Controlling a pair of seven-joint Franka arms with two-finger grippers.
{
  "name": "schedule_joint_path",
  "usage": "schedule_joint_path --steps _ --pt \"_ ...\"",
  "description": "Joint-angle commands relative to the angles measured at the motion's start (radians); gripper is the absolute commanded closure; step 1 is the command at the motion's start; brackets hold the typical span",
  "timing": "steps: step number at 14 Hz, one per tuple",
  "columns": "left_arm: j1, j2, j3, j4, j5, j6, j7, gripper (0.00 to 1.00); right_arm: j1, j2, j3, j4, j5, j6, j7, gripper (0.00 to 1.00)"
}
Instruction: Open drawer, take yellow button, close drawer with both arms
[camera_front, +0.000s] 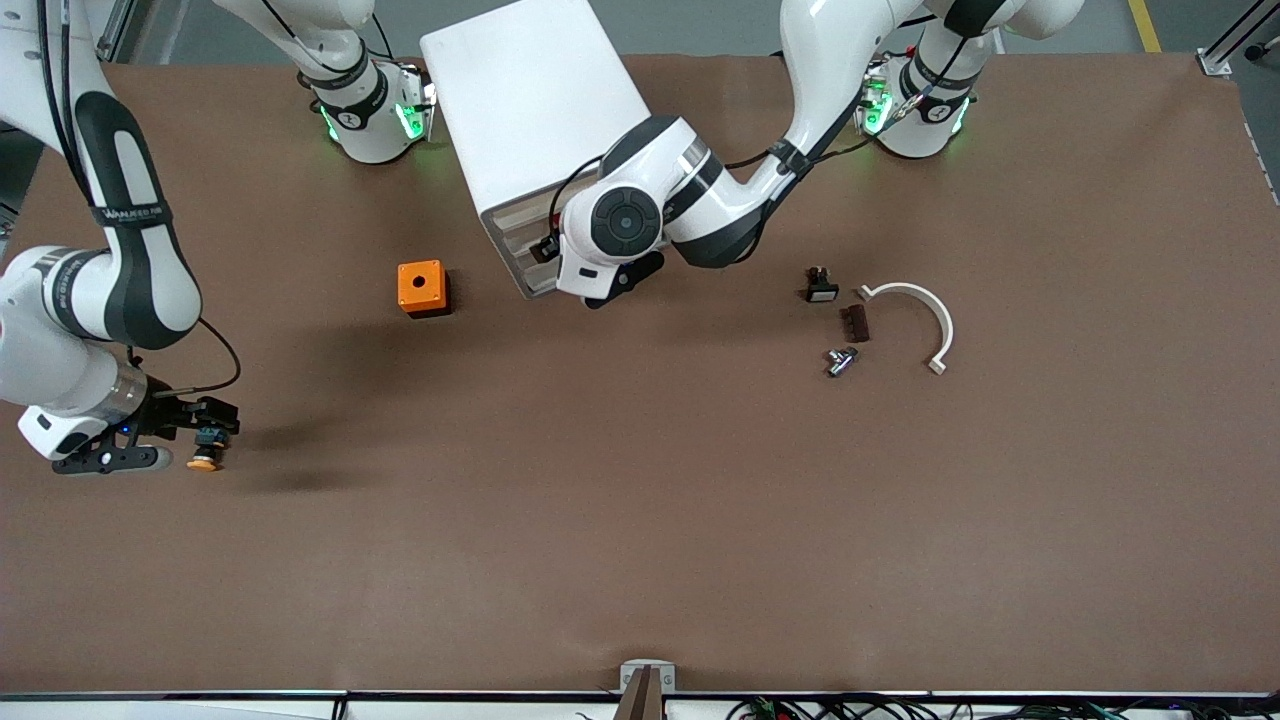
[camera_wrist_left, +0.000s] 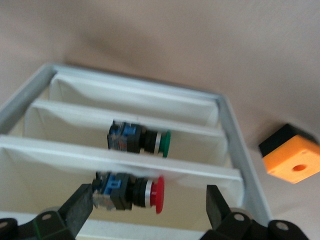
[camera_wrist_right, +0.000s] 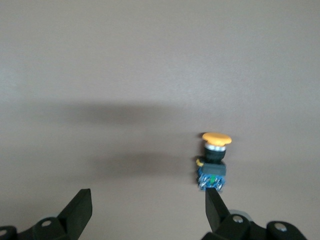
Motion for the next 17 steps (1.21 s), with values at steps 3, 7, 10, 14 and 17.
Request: schedule_joint_path --steps 3,7,10,14,17 --pt "0.142 -0.118 0.011 -0.003 0.118 -0.011 -0.003 0.0 0.085 -0.225 0.0 -0.021 0.046 -0.225 0.211 0.0" --pt "0.297 -0.225 0.01 0.0 0.223 -0.031 0.017 0.0 0.105 -0.342 -0.001 -0.014 0.095 -0.34 0.217 0.0" --pt "0.376 -0.297 0.01 0.001 0.335 -0.155 0.13 0.0 0.114 -0.4 0.0 0.018 0.097 -0.44 0.275 0.0" --pt "0.524 -0.389 0.01 0.0 0.339 -0.293 0.389 0.0 0.125 -0.393 -0.003 0.165 0.086 -0.551 0.28 0.0" --pt "0.626 -0.431 0.01 0.0 0.341 -0.371 0.605 0.0 0.125 -0.367 -0.003 0.302 0.083 -0.644 0.314 0.0"
